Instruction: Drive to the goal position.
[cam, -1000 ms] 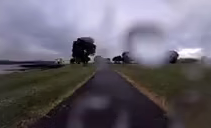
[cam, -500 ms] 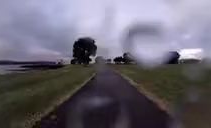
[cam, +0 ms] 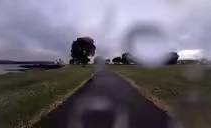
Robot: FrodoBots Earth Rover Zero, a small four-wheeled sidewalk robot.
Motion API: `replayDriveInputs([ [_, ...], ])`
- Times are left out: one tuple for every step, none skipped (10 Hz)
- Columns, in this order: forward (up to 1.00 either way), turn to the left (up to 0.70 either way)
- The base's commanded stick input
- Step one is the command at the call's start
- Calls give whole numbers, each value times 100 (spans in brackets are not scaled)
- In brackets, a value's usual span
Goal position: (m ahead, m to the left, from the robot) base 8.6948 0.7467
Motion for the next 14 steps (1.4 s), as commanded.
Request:
replayDriveInputs([
  [70,-5],
  [70,-2],
  [70,0],
  [70,0],
  [70,0],
  [70,0],
  [70,0],
  [70,0],
  [70,0],
  [70,0],
  [70,0],
  [70,0],
  [70,0],
  [70,-1],
])
